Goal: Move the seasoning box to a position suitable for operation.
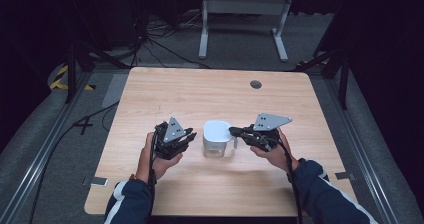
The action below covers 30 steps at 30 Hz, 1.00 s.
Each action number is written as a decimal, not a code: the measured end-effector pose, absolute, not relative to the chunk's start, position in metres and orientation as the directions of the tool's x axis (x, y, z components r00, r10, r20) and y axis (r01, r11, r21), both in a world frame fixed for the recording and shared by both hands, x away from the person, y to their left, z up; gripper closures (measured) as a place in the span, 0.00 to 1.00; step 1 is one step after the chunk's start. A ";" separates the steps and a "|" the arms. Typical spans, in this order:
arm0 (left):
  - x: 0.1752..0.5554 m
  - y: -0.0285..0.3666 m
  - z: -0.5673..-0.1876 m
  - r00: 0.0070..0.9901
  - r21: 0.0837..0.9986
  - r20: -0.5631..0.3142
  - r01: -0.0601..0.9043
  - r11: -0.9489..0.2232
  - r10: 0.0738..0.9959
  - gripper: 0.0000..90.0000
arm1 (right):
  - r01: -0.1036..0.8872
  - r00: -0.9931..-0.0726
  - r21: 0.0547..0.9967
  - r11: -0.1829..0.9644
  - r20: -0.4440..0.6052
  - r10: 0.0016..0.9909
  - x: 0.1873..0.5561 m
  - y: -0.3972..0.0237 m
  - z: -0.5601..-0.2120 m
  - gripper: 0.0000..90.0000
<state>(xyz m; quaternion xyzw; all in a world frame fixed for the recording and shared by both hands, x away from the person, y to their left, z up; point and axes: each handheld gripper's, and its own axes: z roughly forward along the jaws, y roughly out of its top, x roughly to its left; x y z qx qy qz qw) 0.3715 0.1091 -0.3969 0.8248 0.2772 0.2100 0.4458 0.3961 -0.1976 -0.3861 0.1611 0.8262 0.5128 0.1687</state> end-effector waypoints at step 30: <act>0.380 0.080 -0.379 0.805 0.876 0.108 0.201 -0.439 0.584 0.97 | 0.113 -0.904 0.892 0.437 -0.090 0.417 0.397 -0.199 -0.388 1.00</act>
